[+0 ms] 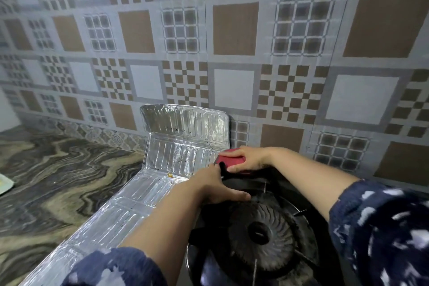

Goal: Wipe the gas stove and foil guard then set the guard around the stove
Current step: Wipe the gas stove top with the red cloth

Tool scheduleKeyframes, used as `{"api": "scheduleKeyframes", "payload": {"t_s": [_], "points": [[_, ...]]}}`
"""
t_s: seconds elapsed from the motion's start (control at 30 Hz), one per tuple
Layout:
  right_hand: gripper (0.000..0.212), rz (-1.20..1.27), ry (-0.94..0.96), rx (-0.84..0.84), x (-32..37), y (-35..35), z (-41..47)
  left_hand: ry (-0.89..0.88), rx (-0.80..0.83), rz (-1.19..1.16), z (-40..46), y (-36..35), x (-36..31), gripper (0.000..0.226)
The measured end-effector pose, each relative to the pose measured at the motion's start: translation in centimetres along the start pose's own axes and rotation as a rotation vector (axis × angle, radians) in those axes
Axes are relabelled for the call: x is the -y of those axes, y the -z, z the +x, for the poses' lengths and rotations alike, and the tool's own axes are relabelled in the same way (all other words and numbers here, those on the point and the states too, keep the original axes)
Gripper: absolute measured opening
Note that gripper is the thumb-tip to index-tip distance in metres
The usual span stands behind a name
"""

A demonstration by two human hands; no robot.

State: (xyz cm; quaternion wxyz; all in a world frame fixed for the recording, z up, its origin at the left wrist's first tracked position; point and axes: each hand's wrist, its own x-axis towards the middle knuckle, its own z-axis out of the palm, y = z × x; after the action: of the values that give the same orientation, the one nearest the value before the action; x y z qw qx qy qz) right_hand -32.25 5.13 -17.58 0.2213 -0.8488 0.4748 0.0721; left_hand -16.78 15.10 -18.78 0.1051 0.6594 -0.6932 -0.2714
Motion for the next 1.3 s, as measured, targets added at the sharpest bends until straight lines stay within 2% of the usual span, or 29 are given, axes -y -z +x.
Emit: {"api": "scheduleKeyframes", "payload": {"t_s": [0.13, 0.27, 0.53, 0.6, 0.73, 0.83, 0.93, 1.07, 1.3], "points": [[0.056, 0.027, -0.036, -0.081, 0.1, -0.1, 1.7, -0.007, 0.006, 0.019, 0.3, 0.2, -0.2, 0.098], [0.045, 0.074, -0.093, -0.045, -0.2, 0.2, 1.1, 0.003, 0.017, 0.059, 0.3, 0.5, -0.7, 0.097], [0.050, 0.083, -0.191, -0.025, -4.5, -0.7, -5.6, 0.031, 0.046, -0.005, 0.3, 0.6, -0.5, 0.094], [0.049, 0.120, -0.205, -0.040, -5.0, -1.2, -7.5, 0.010, 0.027, -0.022, 0.0, 0.5, -0.5, 0.088], [0.047, 0.144, -0.290, -0.159, -6.1, -2.9, -11.7, -0.067, -0.014, 0.020, -0.9, 0.5, -0.8, 0.065], [0.044, 0.128, -0.410, -0.358, -6.6, -4.5, -14.9, -0.194, -0.111, 0.198, -1.7, 0.5, -1.5, 0.071], [0.041, 0.105, -0.528, -0.469, -5.9, -6.0, -18.6, -0.291, -0.166, 0.271, -3.4, 0.2, -2.5, 0.064], [0.040, 0.125, -0.663, -0.452, -3.2, -7.8, -23.7, -0.393, -0.104, 0.294, -6.2, -0.5, -2.6, 0.052], [0.042, 0.094, -0.715, -0.524, 3.5, -13.8, -28.0, -0.452, -0.074, 0.286, -11.3, -1.2, -1.5, 0.049]]}}
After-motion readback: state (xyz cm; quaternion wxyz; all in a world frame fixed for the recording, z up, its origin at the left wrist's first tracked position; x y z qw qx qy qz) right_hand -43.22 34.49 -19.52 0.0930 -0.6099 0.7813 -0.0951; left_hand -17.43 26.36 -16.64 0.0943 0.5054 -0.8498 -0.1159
